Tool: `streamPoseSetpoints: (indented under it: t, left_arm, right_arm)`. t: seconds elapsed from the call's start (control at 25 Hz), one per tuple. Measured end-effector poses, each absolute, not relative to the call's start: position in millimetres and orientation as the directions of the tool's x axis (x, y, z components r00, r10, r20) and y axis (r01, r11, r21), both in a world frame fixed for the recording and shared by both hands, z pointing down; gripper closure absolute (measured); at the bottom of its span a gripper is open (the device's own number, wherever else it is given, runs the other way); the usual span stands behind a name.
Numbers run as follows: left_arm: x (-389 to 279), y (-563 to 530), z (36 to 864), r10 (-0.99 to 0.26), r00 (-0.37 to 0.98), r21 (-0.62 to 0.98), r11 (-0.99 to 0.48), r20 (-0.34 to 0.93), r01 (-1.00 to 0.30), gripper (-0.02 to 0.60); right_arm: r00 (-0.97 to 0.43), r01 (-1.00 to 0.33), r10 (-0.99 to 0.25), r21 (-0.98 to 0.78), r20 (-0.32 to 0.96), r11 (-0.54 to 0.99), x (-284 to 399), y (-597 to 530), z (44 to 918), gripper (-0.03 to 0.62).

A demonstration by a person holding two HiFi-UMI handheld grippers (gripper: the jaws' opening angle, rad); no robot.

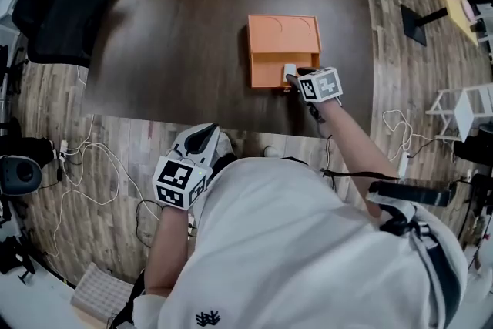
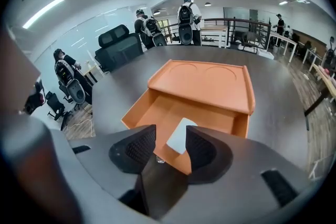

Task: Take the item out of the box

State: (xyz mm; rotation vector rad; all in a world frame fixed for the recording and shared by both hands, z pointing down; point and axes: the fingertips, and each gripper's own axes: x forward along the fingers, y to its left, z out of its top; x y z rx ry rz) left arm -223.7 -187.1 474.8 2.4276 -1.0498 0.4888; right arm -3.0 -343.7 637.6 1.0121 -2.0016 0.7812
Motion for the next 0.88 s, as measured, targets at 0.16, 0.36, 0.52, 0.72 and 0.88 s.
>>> streamPoseSetpoints:
  t: [0.16,0.36,0.52,0.72,0.88]
  left_arm:
    - [-244.4,-203.4,475.5,-0.568,0.668,0.264,-0.632,0.482,-0.728,0.572]
    - [-255.7,-221.1,486.2,-0.533,0.703,0.302,-0.651,0.471,-0.696,0.572]
    - [-259.7,-225.4,494.4,-0.5,0.723,0.319,-0.668,0.477,-0.673,0.572]
    - [-264.4,-231.6,501.5,-0.477,0.74,0.342,-0.675,0.475,-0.654,0.572]
    - [-263.3,-229.6,506.1,-0.456,0.749,0.356,-0.679,0.481,-0.642,0.572]
  right_arm:
    - [-0.332,-0.877,-0.36,-0.145,0.872,0.458,1.6,-352.6,656.7,0.411]
    - [-0.292,-0.908,-0.31,-0.161,0.905,0.386,9.0,-363.6,684.7,0.376]
    - [-0.279,-0.921,-0.259,-0.182,0.925,0.344,10.9,-364.9,692.7,0.356]
    - [-0.208,-0.916,-0.216,-0.113,0.954,0.385,7.7,-363.5,697.1,0.358]
    - [-0.155,-0.894,-0.198,-0.053,0.968,0.444,0.5,-365.5,699.7,0.358]
